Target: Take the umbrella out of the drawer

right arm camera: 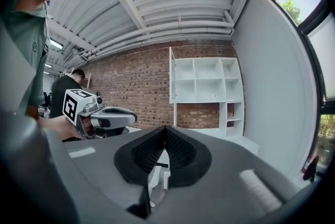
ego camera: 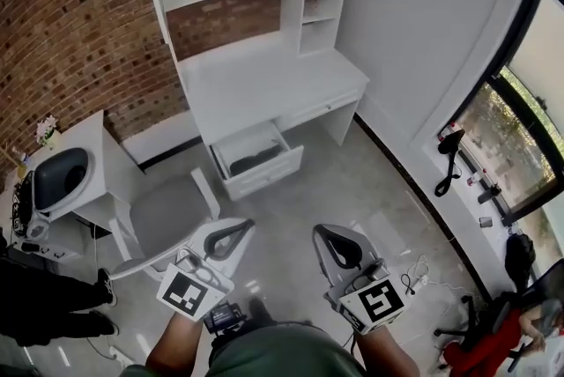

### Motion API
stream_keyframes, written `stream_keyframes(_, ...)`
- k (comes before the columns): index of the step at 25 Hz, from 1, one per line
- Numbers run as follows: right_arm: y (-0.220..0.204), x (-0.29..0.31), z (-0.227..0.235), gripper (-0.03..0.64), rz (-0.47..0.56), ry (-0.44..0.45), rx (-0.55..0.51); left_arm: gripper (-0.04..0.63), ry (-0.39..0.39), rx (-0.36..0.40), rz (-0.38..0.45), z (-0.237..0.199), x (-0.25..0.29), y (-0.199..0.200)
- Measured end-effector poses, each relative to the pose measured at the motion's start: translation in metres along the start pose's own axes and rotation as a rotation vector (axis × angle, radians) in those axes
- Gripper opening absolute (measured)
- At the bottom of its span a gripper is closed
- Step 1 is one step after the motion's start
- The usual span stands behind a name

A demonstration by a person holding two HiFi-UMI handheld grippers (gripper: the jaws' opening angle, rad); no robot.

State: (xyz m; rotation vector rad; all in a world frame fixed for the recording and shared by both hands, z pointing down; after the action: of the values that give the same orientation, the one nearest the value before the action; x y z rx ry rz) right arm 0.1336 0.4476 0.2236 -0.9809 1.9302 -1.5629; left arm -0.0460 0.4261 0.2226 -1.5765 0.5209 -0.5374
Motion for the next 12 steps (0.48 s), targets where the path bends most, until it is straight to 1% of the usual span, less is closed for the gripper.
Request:
stream_keyframes(7,0.004,0.059,0.003,0.005,-0.006,-0.046,-0.006,0.003,-0.051,-0.006,0.010,-0.063,0.009,0.003)
stream_keyframes(12,0.005,0.094,0.017,0.005,-0.020,-0.041,-0.007,0.003,-0.053,-0.016,0.011,-0.100,0.021,0.006)
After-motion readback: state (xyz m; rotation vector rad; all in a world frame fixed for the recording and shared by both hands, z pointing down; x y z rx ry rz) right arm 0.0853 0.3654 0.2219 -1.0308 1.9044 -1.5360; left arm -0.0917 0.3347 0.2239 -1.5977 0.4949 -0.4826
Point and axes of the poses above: the fingertips, and each gripper's own axes: x forward along the fingers, z to its right, y out of its top, the point moved 6 cm from there along -x, backward along the fingers, and after that the axes turned 14 degrees about -x, right-handed, at the moved point
